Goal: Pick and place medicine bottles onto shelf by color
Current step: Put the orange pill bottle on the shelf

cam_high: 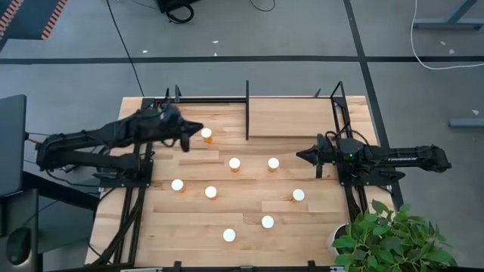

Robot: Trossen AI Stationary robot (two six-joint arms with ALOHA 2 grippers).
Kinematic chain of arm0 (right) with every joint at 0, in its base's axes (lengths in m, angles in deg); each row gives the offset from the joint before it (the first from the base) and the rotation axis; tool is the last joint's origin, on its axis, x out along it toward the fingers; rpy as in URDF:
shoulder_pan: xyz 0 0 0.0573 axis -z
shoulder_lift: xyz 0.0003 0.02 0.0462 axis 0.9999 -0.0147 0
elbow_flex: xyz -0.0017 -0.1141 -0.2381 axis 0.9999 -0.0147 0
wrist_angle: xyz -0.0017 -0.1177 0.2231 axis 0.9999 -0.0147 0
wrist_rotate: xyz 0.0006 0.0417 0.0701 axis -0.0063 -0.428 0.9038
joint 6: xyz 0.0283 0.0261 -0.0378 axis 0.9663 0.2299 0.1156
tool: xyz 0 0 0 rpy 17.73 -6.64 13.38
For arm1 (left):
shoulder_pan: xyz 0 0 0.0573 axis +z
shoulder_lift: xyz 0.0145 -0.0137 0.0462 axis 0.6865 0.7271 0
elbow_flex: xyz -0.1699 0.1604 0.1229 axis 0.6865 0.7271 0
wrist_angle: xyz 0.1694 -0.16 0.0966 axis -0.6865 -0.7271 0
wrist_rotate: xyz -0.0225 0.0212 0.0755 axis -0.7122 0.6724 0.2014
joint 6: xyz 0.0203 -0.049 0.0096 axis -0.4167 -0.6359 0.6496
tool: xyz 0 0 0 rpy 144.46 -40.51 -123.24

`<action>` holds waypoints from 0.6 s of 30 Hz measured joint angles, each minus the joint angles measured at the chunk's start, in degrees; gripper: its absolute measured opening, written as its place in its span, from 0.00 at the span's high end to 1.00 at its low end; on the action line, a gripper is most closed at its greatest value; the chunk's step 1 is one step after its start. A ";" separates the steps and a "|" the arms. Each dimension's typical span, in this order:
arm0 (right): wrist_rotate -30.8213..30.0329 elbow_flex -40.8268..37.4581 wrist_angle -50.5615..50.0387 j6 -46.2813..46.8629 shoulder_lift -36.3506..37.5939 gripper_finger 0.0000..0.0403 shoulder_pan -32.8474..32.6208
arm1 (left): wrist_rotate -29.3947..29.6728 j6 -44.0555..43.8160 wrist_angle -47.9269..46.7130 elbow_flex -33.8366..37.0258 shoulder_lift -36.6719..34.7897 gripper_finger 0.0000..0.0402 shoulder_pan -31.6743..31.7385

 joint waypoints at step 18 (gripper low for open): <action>-4.68 11.34 0.08 14.20 -0.63 0.99 0.07 | 0.04 5.88 -7.73 -27.48 22.76 0.87 2.17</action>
